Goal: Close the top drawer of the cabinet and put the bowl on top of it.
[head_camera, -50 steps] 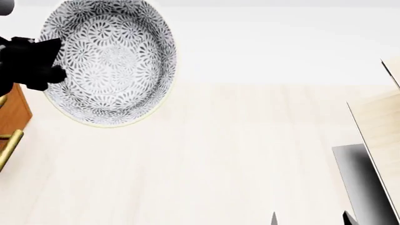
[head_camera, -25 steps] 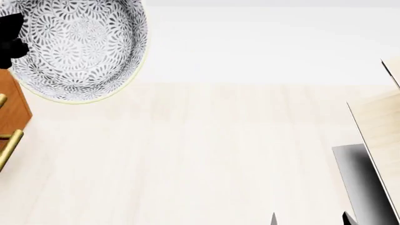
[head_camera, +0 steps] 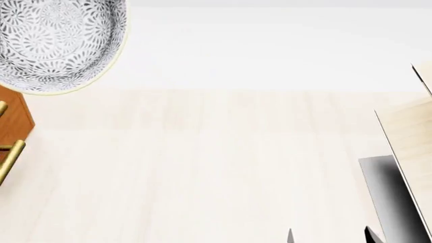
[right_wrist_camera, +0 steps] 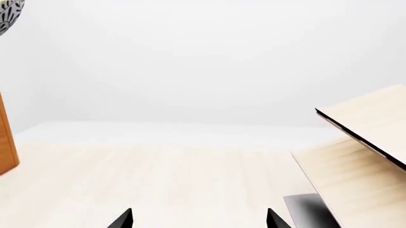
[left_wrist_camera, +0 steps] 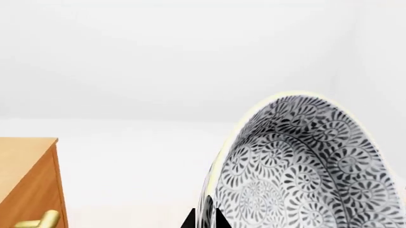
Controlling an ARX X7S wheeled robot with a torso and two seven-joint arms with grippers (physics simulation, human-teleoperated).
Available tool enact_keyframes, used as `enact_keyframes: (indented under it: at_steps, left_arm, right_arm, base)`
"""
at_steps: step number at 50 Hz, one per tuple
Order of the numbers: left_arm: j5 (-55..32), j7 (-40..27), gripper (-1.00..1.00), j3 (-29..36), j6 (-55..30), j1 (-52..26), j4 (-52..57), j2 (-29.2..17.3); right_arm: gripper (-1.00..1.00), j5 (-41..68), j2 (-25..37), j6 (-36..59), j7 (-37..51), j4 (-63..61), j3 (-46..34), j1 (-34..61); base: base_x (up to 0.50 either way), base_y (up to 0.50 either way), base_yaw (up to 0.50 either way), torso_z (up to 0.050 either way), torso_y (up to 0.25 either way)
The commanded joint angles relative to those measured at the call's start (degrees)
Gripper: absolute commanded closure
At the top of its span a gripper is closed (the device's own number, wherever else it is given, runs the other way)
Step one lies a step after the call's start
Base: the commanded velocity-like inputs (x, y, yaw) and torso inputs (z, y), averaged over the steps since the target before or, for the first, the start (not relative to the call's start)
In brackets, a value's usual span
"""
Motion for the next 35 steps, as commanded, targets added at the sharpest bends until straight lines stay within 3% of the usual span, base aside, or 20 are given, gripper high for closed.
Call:
enact_keyframes:
  at_steps: [1,35]
  left_arm:
    - [-1.06,-1.58,1.0,-2.36,-0.16,-1.32,-0.49,-1.11]
    - [-3.21,-9.53,1.0,-9.29,-0.59,-4.67,-5.33,-1.42]
  right_arm:
    - [-1.0,0.4,0.26,0.92,0.48,-0.52,-0.59,1.03]
    - [-1.0,-0.04,0.54,-1.09,-0.07,0.31,-0.22,-0.48]
  base:
    - [0.0,0.0,0.0,0.0,0.0]
    - [0.0,0.0,0.0,0.0,0.0]
